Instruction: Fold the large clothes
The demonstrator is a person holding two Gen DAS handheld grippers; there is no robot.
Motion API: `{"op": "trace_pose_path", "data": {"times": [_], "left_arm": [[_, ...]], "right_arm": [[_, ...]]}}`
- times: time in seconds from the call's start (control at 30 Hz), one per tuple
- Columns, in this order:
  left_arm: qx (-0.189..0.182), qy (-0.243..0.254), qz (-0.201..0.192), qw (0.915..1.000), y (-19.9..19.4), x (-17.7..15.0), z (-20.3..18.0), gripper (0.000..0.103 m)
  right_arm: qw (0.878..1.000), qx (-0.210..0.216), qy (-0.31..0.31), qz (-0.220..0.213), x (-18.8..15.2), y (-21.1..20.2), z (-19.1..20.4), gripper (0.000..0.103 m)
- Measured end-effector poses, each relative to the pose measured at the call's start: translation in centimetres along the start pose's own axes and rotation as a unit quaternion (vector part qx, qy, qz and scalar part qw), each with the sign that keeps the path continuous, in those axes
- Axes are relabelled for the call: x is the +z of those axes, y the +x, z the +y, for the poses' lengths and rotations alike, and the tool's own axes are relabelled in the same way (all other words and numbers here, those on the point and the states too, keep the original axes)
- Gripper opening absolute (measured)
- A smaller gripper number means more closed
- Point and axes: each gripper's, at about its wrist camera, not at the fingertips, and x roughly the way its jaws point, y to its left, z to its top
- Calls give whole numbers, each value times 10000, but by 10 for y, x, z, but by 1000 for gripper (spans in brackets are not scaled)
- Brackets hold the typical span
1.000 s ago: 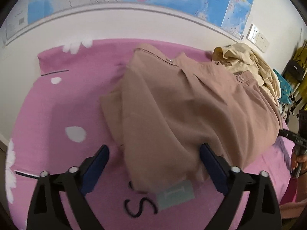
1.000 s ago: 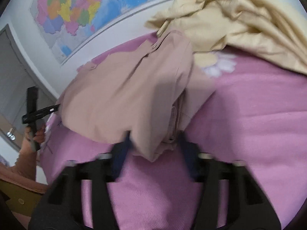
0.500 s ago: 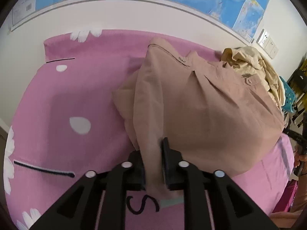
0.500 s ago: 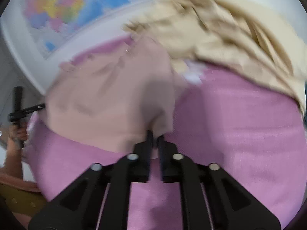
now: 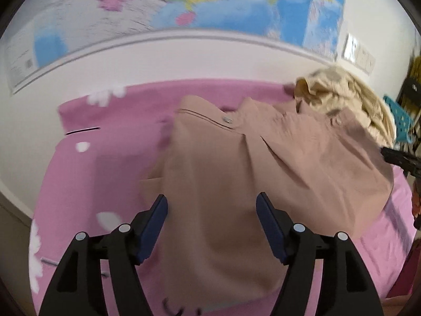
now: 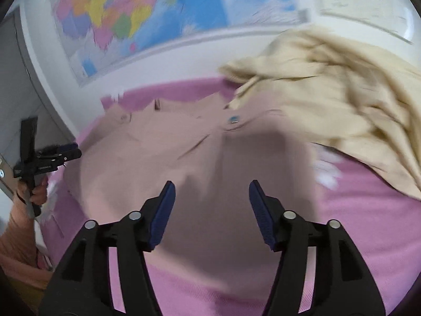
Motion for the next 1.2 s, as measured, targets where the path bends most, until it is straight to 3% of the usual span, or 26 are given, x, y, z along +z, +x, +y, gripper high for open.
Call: {"op": "trace_pose_path", "data": {"times": [0.07, 0.13, 0.23, 0.27, 0.37, 0.43, 0.53, 0.6, 0.67, 0.7, 0.83, 1.0, 1.1, 1.2], "left_arm": [[172, 181, 101, 9996, 14, 2, -8, 64], [258, 161, 258, 9992, 28, 3, -8, 56], [357, -4, 363, 9987, 40, 5, 1, 47], [411, -90, 355, 9985, 42, 6, 6, 40], [459, -279, 321, 9980, 43, 12, 16, 29], [462, -429, 239, 9977, 41, 18, 23, 29], [555, -671, 150, 9961, 42, 23, 32, 30], [540, -738, 156, 9957, 43, 22, 34, 36], [405, -725, 143, 9964, 40, 18, 33, 52], [318, -717, 121, 9968, 37, 16, 32, 56], [149, -634, -109, 9978, 19, 2, 30, 66], [1, -544, -158, 9984, 1, -17, 28, 68], [56, -445, 9, 9990, 7, -26, 27, 68], [173, -546, 161, 9982, 20, -26, 32, 61]], "right_arm": [[9995, 96, -69, 307, 7, 32, 12, 60], [9986, -94, -131, 495, 13, 57, 17, 60], [9984, -93, -85, 557, 16, 77, 20, 9], [9983, -101, -134, 550, 18, 79, 22, 3], [9997, -105, -166, 147, 34, 69, 24, 2], [9998, 1, -111, -150, 45, 60, 24, 2], [9998, -130, -29, 114, 43, 77, 15, 2], [9991, -210, 46, 375, 36, 94, 9, 4], [9992, -121, 149, 349, 32, 91, 5, 5], [9994, -78, 201, 267, 31, 85, 4, 7], [9995, 110, 262, -102, 21, 46, 4, 26], [9990, 386, -8, -221, -12, 3, 13, 33], [9999, 83, -68, 6, -27, 5, 4, 36], [9997, -124, 179, 55, -32, 22, -16, 31]]}}
